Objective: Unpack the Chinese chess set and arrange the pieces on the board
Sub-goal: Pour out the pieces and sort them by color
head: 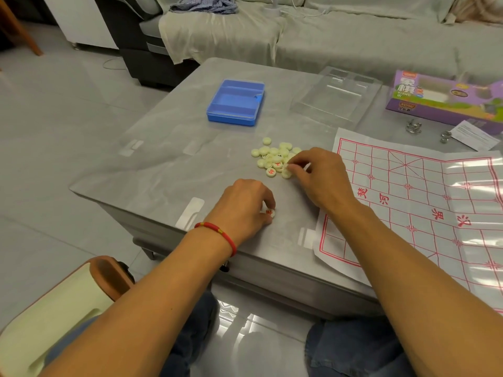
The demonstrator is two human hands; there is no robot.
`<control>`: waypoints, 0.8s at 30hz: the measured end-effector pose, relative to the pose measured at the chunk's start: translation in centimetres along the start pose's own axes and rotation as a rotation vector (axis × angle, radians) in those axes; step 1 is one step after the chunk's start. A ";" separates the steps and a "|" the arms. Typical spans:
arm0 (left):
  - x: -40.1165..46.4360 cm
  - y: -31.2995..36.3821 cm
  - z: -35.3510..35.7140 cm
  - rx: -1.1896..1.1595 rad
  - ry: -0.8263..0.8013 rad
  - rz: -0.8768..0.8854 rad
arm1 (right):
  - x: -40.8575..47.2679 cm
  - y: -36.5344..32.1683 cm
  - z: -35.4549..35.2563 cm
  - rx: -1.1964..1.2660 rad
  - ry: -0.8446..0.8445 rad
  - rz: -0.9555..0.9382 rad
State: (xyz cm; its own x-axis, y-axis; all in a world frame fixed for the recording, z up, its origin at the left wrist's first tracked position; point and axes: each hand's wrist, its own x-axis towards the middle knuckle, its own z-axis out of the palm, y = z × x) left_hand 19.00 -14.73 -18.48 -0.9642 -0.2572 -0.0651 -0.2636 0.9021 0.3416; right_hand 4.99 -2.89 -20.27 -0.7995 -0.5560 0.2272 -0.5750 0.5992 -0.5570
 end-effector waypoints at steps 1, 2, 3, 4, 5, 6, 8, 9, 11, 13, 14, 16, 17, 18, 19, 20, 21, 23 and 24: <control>0.0 0.0 0.0 0.006 -0.001 -0.004 | 0.0 -0.2 -0.4 0.095 -0.024 0.061; 0.1 -0.1 0.0 0.010 0.000 -0.010 | -0.1 -0.3 -0.8 0.186 -0.071 0.118; 0.1 -0.2 -0.1 0.009 -0.001 -0.017 | -0.3 -0.4 -1.2 0.261 -0.135 0.172; 0.1 -0.2 -0.1 0.002 -0.002 -0.027 | -0.5 -0.5 -1.6 0.309 -0.203 0.219; 0.1 -0.2 -0.1 -0.004 -0.004 -0.036 | -0.8 -0.6 -2.0 0.332 -0.257 0.250; 0.1 -0.2 -0.1 -0.006 -0.005 -0.043 | -1.1 -0.7 -2.2 0.326 -0.295 0.257; 0.0 -0.2 -0.2 -0.009 -0.008 -0.055 | -1.5 -0.9 -2.4 0.252 -0.355 0.221; 0.0 -0.2 -0.2 -0.014 -0.012 -0.062 | -1.7 -1.0 -2.4 0.193 -0.382 0.189; 0.0 -0.2 -0.2 -0.024 -0.019 -0.071 | -2.1 -1.2 -2.3 0.077 -0.411 0.122; 0.0 -0.1 -0.2 -0.025 -0.019 -0.077 | -2.6 -1.6 -2.1 0.012 -0.416 0.068; 0.0 0.0 -0.2 -0.025 -0.017 -0.080 | -2.8 -1.8 -1.9 -0.003 -0.421 0.039; 0.0 0.1 -0.2 -0.026 -0.018 -0.083 | -3.2 -2.2 -1.5 -0.011 -0.435 -0.017; 0.0 0.1 -0.2 -0.034 -0.022 -0.082 | -3.3 -2.3 -1.4 -0.007 -0.430 -0.035; -0.1 0.0 -0.2 -0.049 -0.025 -0.083 | -3.2 -2.2 -1.3 -0.003 -0.403 -0.044; 0.0 0.0 -0.2 -0.068 -0.027 -0.088 | -2.9 -2.0 -1.2 -0.003 -0.347 -0.044; 0.0 -0.1 -0.3 -0.083 -0.021 -0.097 | -2.6 -1.7 -1.1 -0.013 -0.270 -0.036; 0.2 -0.2 -0.2 -0.087 -0.004 -0.109 | -2.2 -1.4 -1.0 -0.033 -0.188 -0.024; 1.0 -0.4 -0.1 -0.062 0.063 -0.112 | -1.5 -0.7 -0.7 -0.095 -0.096 -0.010; 1.4 -0.4 0.1 -0.041 0.092 -0.100 | -1.4 -0.6 -0.5 -0.132 -0.098 -0.013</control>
State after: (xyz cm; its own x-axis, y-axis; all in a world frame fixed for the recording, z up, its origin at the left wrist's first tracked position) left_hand 17.77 -15.48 -18.78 -0.9261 -0.3770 -0.0153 -0.3547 0.8562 0.3756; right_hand 6.34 -2.21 -19.87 -0.7751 -0.6135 0.1512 -0.6079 0.6588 -0.4432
